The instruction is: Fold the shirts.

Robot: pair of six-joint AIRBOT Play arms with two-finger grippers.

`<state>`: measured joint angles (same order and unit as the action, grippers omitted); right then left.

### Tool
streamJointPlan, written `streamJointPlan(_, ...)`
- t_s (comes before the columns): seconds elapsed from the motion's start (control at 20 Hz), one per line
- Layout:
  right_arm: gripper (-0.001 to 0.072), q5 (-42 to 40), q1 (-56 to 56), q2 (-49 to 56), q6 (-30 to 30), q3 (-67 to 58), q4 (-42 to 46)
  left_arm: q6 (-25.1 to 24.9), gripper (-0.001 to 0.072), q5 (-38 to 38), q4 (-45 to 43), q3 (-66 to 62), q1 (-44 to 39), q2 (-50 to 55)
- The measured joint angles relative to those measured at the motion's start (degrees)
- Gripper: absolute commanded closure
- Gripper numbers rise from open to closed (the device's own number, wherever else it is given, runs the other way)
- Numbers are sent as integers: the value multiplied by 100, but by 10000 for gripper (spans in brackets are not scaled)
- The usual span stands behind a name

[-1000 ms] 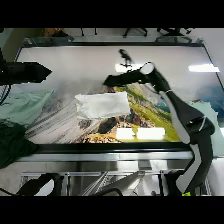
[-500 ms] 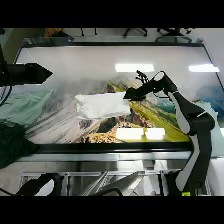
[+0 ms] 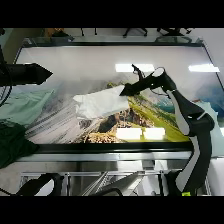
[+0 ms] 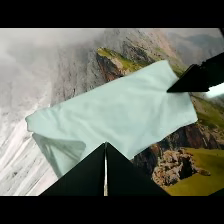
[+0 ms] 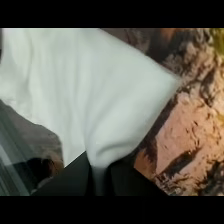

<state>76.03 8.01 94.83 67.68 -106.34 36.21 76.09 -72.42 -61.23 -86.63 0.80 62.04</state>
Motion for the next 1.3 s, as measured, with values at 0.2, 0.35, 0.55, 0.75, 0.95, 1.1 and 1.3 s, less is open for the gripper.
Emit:
streamJointPlan(0.2, 693, -2, -520, -863, 396, -669, 254, 13, 693, -26, 0, 0, 0, 0)
streamJointPlan(0.35, 694, -52, -1241, -1458, 968, -883, 597, 11, 693, -109, 0, 0, 0, 0)
streamJointPlan(0.55, 694, -63, -2356, -1915, 1934, -968, 1071, 11, 693, -219, 0, 0, 0, 0)
streamJointPlan(0.75, 694, 229, -3217, -2155, 2979, -981, 1652, 9, 693, -249, 0, 0, 0, 0)
streamJointPlan(0.95, 694, 699, -3768, -2411, 3875, -986, 2662, -4, 693, -267, 0, 0, 0, 0)
streamJointPlan(1.1, 694, 918, -4205, -2717, 4334, -986, 3263, -7, 693, -339, -4, 0, 0, 0)
streamJointPlan(1.3, 694, 1528, -4754, -3021, 4638, -986, 3781, -7, 693, -483, -4, 0, 0, 0)
